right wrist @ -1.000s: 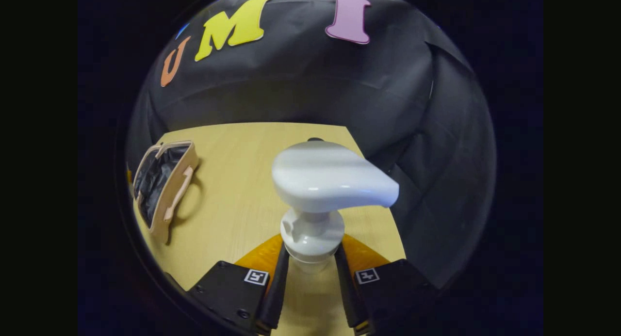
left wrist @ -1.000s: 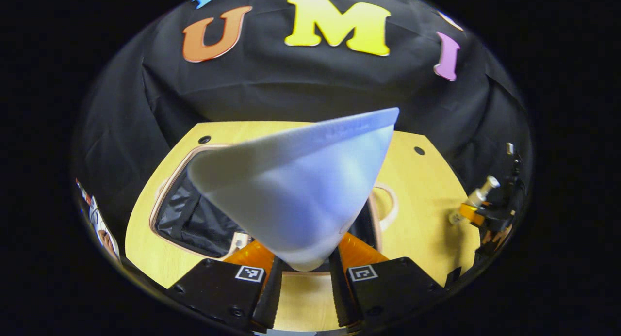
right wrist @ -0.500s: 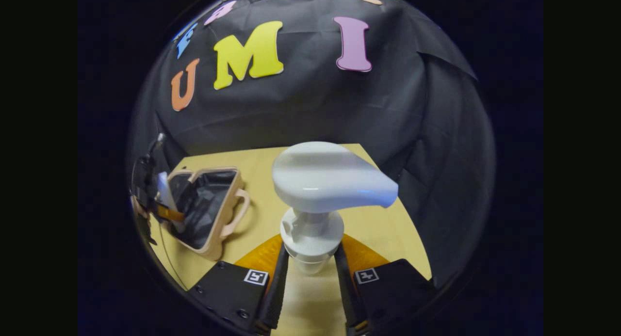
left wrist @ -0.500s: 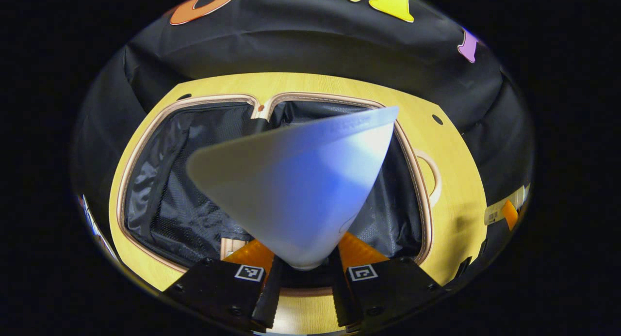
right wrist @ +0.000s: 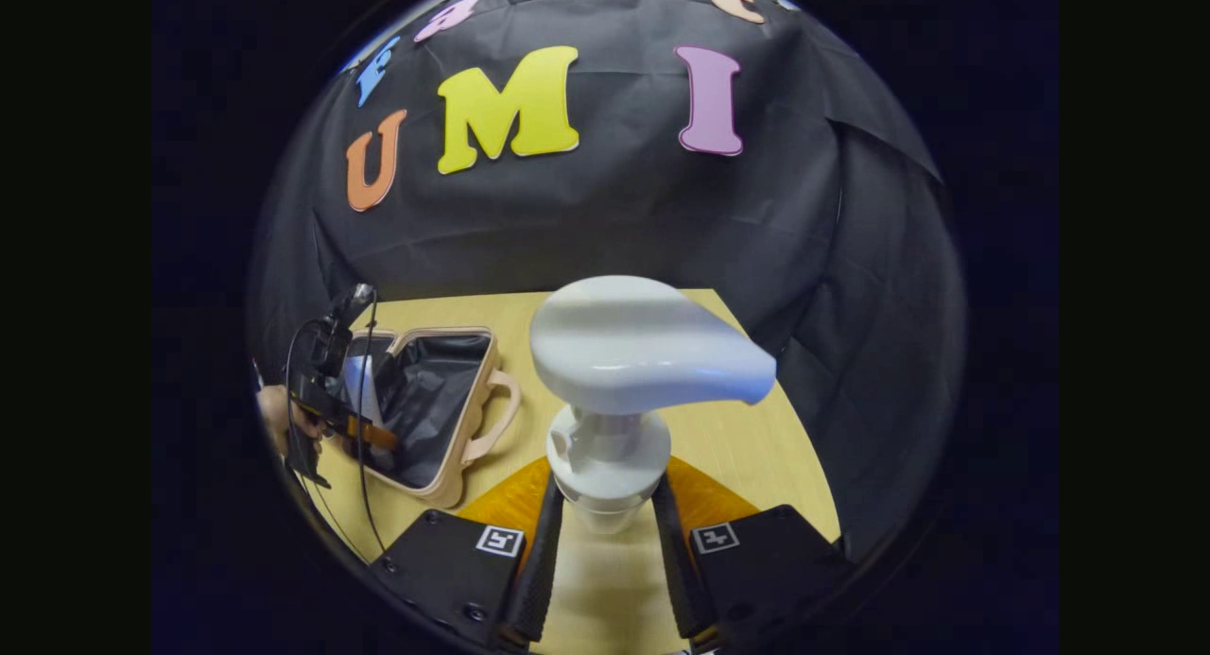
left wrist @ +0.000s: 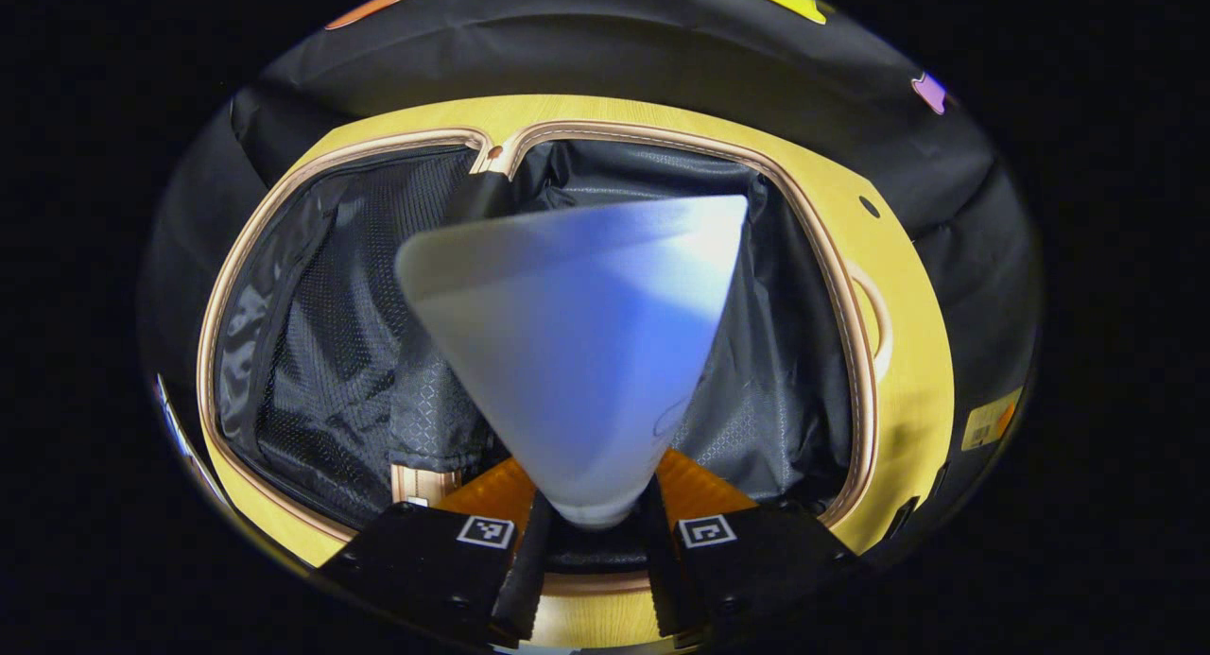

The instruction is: First open the suitcase, pack the skin care products into it, and then close the suitcase.

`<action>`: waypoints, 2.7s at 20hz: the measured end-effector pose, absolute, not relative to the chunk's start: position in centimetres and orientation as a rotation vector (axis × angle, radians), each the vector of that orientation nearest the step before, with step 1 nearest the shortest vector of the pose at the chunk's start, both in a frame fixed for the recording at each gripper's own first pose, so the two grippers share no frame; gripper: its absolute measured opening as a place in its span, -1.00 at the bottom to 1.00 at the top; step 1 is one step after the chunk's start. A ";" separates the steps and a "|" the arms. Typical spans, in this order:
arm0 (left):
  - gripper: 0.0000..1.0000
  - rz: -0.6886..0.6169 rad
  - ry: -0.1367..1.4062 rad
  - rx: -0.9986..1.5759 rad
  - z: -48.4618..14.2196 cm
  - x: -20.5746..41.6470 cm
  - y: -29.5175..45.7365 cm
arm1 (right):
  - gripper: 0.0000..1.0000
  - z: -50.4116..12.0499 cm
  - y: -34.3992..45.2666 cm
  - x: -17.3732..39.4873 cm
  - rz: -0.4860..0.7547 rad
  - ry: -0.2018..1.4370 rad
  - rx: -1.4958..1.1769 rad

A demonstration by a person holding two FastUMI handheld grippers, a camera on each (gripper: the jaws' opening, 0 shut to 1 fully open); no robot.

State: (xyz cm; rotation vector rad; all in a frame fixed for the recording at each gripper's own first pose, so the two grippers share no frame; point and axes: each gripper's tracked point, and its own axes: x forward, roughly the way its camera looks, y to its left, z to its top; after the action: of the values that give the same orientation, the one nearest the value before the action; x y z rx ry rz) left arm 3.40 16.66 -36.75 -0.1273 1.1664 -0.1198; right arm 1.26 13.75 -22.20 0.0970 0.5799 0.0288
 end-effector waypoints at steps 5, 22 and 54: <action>-0.02 -0.118 1.184 -0.111 -38.0 4.2 16.7 | -0.05 -21.8 15.3 1.2 0.055 0.585 0.086; 0.99 -0.170 0.720 0.001 -25.0 3.0 17.6 | -0.05 -16.9 29.6 8.6 0.325 0.531 0.037; 0.98 0.085 0.149 -0.027 -5.7 -1.4 29.7 | -0.05 -35.4 41.9 8.8 0.264 1.252 0.112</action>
State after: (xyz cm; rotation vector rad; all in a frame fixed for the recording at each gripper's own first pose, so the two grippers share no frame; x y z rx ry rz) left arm -1.38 29.68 -5.71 -0.0271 0.1490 0.0846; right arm 8.77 41.85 -35.40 0.1116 1.2517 0.2639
